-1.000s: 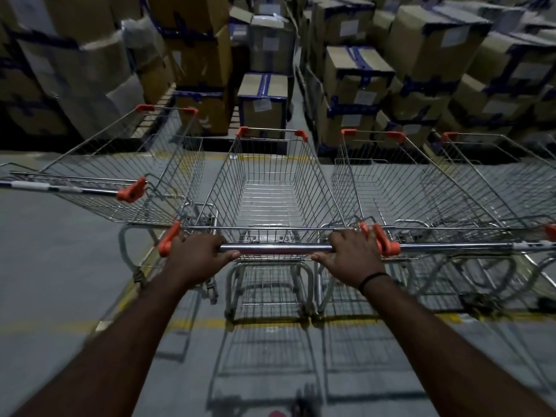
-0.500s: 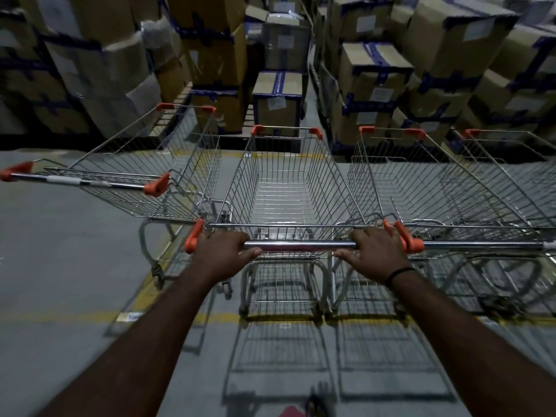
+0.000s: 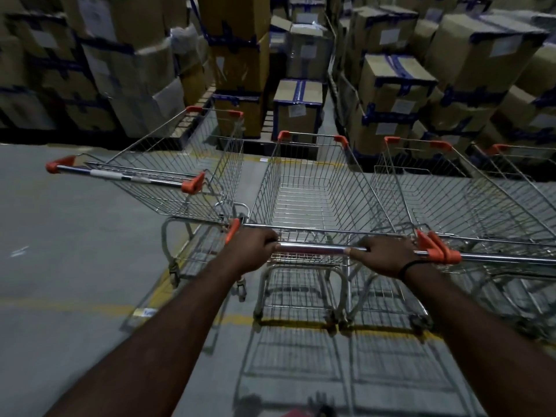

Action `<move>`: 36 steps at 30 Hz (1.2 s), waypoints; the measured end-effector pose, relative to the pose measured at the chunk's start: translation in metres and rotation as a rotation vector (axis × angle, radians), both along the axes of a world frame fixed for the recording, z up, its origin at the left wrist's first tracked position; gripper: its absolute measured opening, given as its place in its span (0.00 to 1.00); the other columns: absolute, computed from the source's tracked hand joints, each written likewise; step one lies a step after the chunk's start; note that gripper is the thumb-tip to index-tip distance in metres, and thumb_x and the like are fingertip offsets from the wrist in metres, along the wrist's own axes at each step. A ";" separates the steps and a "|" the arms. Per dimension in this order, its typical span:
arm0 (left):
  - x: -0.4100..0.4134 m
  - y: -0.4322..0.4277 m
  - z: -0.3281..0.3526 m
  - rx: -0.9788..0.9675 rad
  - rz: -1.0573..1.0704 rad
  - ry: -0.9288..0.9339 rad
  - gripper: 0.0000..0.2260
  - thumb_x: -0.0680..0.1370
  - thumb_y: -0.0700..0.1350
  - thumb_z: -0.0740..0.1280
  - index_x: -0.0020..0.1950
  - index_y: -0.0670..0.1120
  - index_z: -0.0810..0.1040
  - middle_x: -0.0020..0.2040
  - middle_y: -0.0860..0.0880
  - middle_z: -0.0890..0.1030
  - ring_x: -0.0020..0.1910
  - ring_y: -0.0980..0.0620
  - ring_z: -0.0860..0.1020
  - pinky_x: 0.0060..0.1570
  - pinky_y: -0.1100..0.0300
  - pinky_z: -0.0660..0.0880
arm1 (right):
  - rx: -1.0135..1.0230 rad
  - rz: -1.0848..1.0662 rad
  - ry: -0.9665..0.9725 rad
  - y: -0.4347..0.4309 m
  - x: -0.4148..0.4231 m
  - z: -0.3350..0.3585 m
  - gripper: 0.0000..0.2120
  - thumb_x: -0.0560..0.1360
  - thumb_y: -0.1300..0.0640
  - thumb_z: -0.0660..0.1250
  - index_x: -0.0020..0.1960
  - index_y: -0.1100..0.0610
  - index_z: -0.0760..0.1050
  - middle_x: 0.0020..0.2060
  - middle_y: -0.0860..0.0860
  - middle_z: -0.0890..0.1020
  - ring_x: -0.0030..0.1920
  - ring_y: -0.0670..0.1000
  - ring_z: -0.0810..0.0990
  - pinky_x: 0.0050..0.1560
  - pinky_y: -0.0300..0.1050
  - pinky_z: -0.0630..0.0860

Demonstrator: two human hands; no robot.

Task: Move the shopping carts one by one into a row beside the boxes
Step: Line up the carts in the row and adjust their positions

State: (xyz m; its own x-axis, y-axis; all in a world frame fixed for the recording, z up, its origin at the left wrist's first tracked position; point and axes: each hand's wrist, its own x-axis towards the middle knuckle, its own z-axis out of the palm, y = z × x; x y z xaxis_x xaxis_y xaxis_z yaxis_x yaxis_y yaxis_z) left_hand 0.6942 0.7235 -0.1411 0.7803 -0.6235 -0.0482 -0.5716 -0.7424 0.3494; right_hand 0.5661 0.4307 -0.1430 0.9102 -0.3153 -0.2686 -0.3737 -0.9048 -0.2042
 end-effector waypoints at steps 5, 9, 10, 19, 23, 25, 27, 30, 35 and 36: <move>0.005 0.006 0.000 -0.063 -0.038 0.037 0.09 0.80 0.56 0.65 0.54 0.54 0.81 0.47 0.54 0.84 0.54 0.52 0.79 0.75 0.42 0.51 | -0.007 0.063 0.033 0.051 0.017 0.004 0.25 0.75 0.25 0.49 0.44 0.45 0.70 0.45 0.49 0.79 0.50 0.53 0.78 0.61 0.56 0.70; 0.007 0.014 0.007 -0.062 -0.075 0.000 0.09 0.81 0.52 0.67 0.56 0.51 0.82 0.50 0.51 0.84 0.54 0.48 0.79 0.72 0.44 0.60 | -0.055 0.071 0.076 0.074 0.029 0.011 0.27 0.79 0.29 0.48 0.53 0.48 0.75 0.51 0.51 0.81 0.55 0.54 0.79 0.66 0.59 0.70; 0.007 0.018 0.008 -0.059 -0.077 -0.008 0.09 0.81 0.51 0.67 0.57 0.50 0.83 0.50 0.49 0.84 0.54 0.47 0.79 0.68 0.45 0.64 | -0.049 0.072 0.082 0.079 0.032 0.012 0.28 0.79 0.30 0.48 0.56 0.48 0.76 0.53 0.52 0.82 0.56 0.54 0.79 0.65 0.58 0.71; 0.028 0.053 0.021 -0.029 -0.060 -0.067 0.07 0.77 0.51 0.71 0.53 0.52 0.85 0.47 0.51 0.85 0.47 0.50 0.81 0.44 0.57 0.76 | 0.062 0.138 0.098 0.134 0.064 0.024 0.21 0.82 0.37 0.54 0.57 0.49 0.80 0.46 0.49 0.80 0.51 0.52 0.78 0.56 0.50 0.75; 0.039 0.059 0.031 -0.042 -0.067 -0.050 0.07 0.78 0.51 0.70 0.53 0.51 0.85 0.46 0.51 0.85 0.45 0.51 0.82 0.47 0.53 0.79 | 0.073 0.179 0.074 0.156 0.086 0.033 0.19 0.81 0.38 0.57 0.54 0.48 0.82 0.48 0.51 0.82 0.50 0.52 0.79 0.56 0.52 0.77; 0.049 0.059 0.037 -0.050 -0.064 -0.086 0.09 0.79 0.53 0.69 0.54 0.52 0.84 0.46 0.51 0.85 0.45 0.50 0.82 0.47 0.52 0.79 | 0.066 0.202 0.021 0.168 0.102 0.041 0.19 0.81 0.39 0.58 0.52 0.50 0.82 0.48 0.51 0.83 0.49 0.52 0.80 0.54 0.53 0.78; 0.063 0.062 0.043 -0.075 -0.037 -0.107 0.09 0.79 0.54 0.68 0.55 0.53 0.84 0.47 0.53 0.85 0.45 0.51 0.81 0.46 0.53 0.78 | 0.052 0.219 -0.052 0.180 0.120 0.050 0.19 0.81 0.38 0.58 0.53 0.50 0.81 0.47 0.50 0.83 0.48 0.52 0.80 0.52 0.52 0.79; 0.093 0.067 0.057 -0.086 0.006 -0.142 0.10 0.80 0.54 0.67 0.57 0.52 0.83 0.50 0.53 0.85 0.48 0.53 0.81 0.48 0.54 0.77 | 0.047 0.263 -0.134 0.192 0.156 0.063 0.19 0.80 0.38 0.59 0.54 0.50 0.81 0.47 0.50 0.84 0.47 0.51 0.80 0.49 0.50 0.80; 0.156 0.089 0.082 -0.083 0.148 -0.194 0.09 0.79 0.56 0.68 0.54 0.53 0.84 0.45 0.54 0.85 0.43 0.54 0.81 0.47 0.54 0.79 | 0.069 0.333 -0.211 0.210 0.223 0.078 0.19 0.80 0.38 0.60 0.58 0.49 0.80 0.50 0.50 0.84 0.50 0.53 0.81 0.50 0.51 0.80; 0.169 0.095 0.085 -0.071 0.175 -0.193 0.09 0.79 0.56 0.68 0.52 0.54 0.84 0.44 0.55 0.84 0.41 0.55 0.81 0.45 0.55 0.79 | 0.077 0.351 -0.218 0.215 0.236 0.080 0.19 0.79 0.38 0.61 0.58 0.49 0.81 0.50 0.51 0.84 0.51 0.53 0.81 0.50 0.50 0.80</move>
